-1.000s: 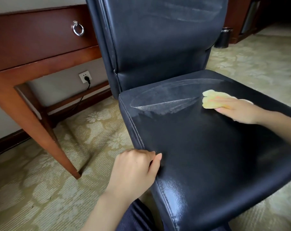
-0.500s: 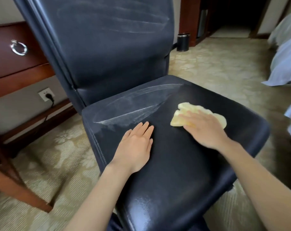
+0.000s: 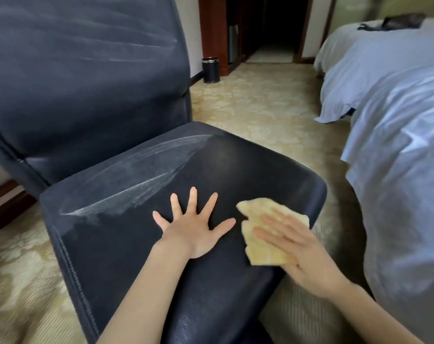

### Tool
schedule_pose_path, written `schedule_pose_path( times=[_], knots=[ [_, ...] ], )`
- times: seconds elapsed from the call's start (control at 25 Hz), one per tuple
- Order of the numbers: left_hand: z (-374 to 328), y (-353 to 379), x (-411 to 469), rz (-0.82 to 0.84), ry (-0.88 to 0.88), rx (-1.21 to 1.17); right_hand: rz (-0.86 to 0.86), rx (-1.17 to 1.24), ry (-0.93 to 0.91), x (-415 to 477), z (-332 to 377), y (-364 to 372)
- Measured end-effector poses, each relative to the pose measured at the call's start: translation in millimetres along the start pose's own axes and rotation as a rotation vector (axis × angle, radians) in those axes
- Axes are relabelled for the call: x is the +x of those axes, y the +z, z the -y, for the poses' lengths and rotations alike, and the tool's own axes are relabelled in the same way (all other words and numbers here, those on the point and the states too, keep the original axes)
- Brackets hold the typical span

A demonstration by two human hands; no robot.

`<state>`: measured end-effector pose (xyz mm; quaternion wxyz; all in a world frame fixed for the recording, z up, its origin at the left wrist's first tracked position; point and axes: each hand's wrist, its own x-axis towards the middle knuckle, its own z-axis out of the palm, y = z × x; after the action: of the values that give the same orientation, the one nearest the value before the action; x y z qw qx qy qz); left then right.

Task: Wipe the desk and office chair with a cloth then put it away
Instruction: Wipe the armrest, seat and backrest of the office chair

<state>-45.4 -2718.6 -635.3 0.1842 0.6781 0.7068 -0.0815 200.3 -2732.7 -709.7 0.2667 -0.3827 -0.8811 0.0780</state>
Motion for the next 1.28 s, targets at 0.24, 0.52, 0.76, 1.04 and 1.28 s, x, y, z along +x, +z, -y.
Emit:
schedule_pose_path(
  times=[0.24,0.52,0.76,1.04,1.28],
  knots=[
    [-2.5,4.9,1.1,-0.007,-0.011,0.055,-0.328,0.233,0.295,15.3,-61.9,-11.7],
    [-14.5,4.0,1.4,-0.012,-0.054,0.060,-0.312,0.035,0.801,89.0,-67.0,-18.9],
    [-10.0,7.1,3.0,-0.031,-0.052,0.103,-0.327,0.119,0.530,25.5,26.1,23.4],
    [1.8,8.6,-2.8,-0.054,-0.002,0.104,-0.353,0.193,0.167,-40.5,27.6,59.0],
    [2.1,8.8,-3.3,-0.068,-0.002,0.112,-0.591,0.449,0.563,7.8,-32.0,25.6]
  ],
)
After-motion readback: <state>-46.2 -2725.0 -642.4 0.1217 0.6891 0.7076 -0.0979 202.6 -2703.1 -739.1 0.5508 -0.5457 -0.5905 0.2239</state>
